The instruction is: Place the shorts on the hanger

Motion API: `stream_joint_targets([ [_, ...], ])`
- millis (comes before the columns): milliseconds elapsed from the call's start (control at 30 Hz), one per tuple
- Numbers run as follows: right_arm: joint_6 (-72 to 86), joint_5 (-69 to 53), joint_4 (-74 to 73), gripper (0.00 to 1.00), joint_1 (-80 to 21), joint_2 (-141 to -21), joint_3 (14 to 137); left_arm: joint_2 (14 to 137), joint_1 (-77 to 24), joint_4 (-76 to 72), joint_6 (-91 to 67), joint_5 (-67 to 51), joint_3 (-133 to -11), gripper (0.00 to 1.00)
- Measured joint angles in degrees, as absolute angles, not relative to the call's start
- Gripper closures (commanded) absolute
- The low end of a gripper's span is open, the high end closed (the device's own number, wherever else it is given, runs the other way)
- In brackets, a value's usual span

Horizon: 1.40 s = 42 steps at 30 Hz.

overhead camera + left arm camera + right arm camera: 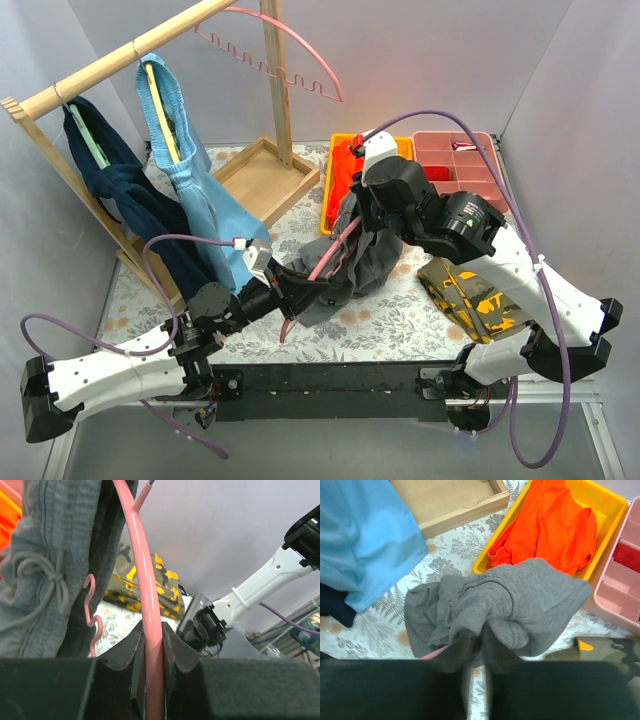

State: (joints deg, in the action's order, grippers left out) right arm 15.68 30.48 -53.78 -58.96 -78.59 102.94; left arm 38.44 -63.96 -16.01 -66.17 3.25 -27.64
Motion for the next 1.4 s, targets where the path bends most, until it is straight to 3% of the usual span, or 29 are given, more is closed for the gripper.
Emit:
stream_joint_targets([
  [67,16.84,30.98,-53.15,0.42,-58.96,-78.32,101.91,38.13,-63.96,-19.4,-64.79,3.73,-26.13,1.0],
  [200,19.22,32.21,-50.26,0.32,-58.96,-76.14,99.0,38.57,-63.96,-24.6,-62.74,4.6,-24.73,1.0],
  [333,22.46,33.1,-42.92,0.31,-59.0,-67.44,88.36,38.96,-64.51,-28.08,-61.12,4.99,-23.27,1.0],
  [467,24.73,34.09,-35.44,0.38,-59.0,-54.85,73.47,39.35,-64.77,-29.63,-60.18,6.55,-22.9,1.0],
  [667,26.94,34.61,-26.81,0.34,-58.94,-43.05,54.33,39.75,-64.45,-35.24,-59.35,10.87,-23.03,1.0],
  [1000,27.73,32.67,-13.37,0.39,-58.94,-47.77,42.83,42.19,-64.45,-36.6,-59.22,11.29,-23.9,1.0],
  [1300,27.99,33.95,-0.89,0.38,-58.94,-51.75,32.56,43.31,-64.45,-37.1,-59.79,11.7,-25.32,1.0],
  [1400,27.73,34.35,4.43,0.44,-58.94,-55.0,32.45,44.16,-64.45,-37.39,-60.01,12.03,-25.8,1.0],
])
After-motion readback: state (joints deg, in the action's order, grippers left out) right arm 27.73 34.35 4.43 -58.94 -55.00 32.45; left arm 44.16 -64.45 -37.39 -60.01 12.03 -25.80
